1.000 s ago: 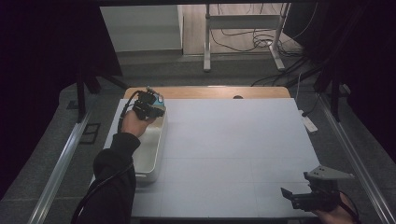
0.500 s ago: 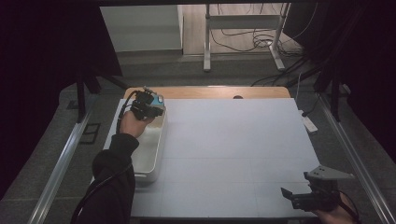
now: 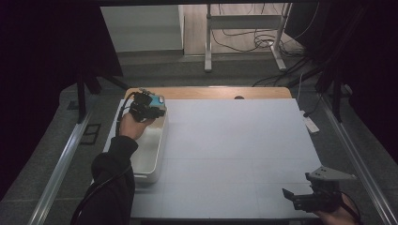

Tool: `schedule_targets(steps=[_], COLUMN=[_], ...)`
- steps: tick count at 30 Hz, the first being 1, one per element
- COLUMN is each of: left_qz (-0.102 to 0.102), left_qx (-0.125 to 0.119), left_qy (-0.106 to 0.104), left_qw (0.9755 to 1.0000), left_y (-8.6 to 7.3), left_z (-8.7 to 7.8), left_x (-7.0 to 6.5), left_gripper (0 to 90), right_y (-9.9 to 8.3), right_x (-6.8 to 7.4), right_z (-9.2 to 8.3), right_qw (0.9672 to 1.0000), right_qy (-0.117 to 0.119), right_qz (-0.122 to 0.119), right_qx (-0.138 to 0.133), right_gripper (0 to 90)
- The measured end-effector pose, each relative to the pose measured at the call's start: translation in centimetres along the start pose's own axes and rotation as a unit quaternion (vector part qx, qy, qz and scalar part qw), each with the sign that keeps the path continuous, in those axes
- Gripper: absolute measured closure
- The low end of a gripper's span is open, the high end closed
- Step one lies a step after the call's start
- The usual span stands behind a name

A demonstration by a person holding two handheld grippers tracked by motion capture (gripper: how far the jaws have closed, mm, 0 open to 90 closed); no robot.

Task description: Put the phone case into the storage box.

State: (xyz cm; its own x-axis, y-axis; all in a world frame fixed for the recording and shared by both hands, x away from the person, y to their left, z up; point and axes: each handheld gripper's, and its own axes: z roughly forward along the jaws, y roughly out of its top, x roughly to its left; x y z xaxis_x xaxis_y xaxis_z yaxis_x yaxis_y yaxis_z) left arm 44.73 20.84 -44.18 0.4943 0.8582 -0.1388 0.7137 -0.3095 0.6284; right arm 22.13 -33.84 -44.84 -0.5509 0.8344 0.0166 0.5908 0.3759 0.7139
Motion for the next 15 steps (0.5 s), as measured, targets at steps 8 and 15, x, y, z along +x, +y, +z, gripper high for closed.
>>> schedule_targets(steps=[8, 15], left_qz=[0.001, 0.004], left_qx=[-0.011, -0.026], left_qy=[-0.002, -0.001], left_qw=[0.9999, 0.9997], left_y=[-0.30, -0.63], left_z=[-0.34, -0.79], left_x=[0.01, 0.06], left_gripper=[52.6, 45.7], right_y=[0.00, 0.00], right_x=[0.01, 0.02], right_z=[-0.01, -0.01], right_qw=[1.0000, 1.0000], right_qy=[0.000, -0.001], right_qz=[0.000, -0.001], right_qx=[-0.001, -0.001], right_gripper=[0.0, 0.0])
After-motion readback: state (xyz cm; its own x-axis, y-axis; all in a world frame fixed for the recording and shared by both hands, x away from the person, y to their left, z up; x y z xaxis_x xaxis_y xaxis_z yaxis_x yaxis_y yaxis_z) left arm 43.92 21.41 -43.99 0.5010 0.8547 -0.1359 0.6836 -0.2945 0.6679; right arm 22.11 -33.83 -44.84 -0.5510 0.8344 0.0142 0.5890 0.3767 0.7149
